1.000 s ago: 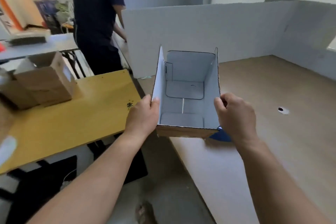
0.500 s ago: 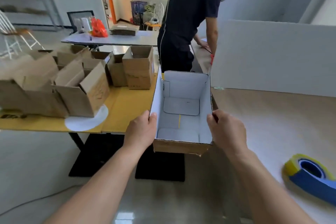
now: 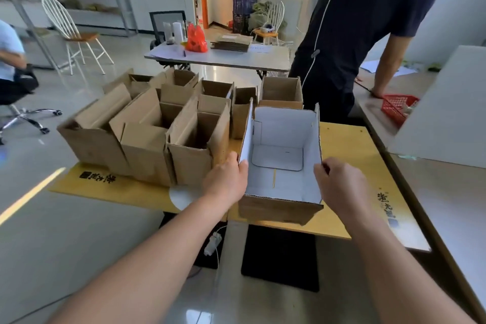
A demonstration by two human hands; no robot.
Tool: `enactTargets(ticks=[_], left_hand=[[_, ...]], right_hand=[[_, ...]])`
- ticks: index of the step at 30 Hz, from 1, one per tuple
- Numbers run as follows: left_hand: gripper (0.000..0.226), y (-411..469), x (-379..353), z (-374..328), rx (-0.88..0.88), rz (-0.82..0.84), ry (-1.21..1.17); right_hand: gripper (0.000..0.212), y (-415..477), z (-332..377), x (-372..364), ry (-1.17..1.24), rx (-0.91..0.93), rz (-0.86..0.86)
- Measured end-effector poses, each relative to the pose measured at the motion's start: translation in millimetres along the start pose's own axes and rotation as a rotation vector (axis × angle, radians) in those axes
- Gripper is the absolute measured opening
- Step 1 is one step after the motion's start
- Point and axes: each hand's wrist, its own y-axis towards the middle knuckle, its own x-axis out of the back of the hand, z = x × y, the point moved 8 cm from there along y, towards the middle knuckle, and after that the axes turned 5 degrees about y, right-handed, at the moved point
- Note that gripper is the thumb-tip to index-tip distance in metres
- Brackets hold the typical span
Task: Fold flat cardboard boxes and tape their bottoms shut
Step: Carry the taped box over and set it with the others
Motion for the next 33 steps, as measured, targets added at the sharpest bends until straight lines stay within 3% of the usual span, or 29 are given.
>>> enactTargets(ticks=[5, 9, 16, 20, 23, 28, 31, 33], left_hand=[[0.023, 37.6, 15.1, 14.1, -0.078, -0.081, 0.103], [0.034, 68.3, 15.4, 19.7, -0.128, -0.170, 0.216], [0.039, 107.8, 7.4, 25.9, -0.086, -0.105, 0.220], [0.042, 122.5, -6.5, 29.2, -0.011, 0.061, 0.219], [0.056, 128.5, -8.6, 31.5, 0.026, 0.072, 0.278], [0.080, 136.7, -10.0, 50.7, 0.151, 0.116, 0.308], [0.077, 138.0, -14.0, 59.6, 0.216, 0.161, 0.255], [0.060, 136.7, -18.7, 62.4, 0.208, 0.202, 0.288]], right_hand=[[0.029, 28.5, 24.1, -23.2, -0.032, -0.002, -0.004], [0.030, 49.2, 28.4, -38.6, -0.060, -0.008, -0.003], [0.028, 88.0, 31.4, -64.1, -0.062, -0.002, 0.008], [0.032, 105.8, 30.3, -87.9, -0.085, -0.016, 0.128], [0.026, 107.9, 28.9, -113.6, -0.171, -0.008, 0.287], [0.016, 106.9, 26.1, -129.4, -0.140, -0.062, 0.282], [0.014, 105.5, 24.5, -137.7, -0.135, -0.086, 0.311], [0.013, 106.5, 24.0, -141.2, -0.106, -0.095, 0.311]])
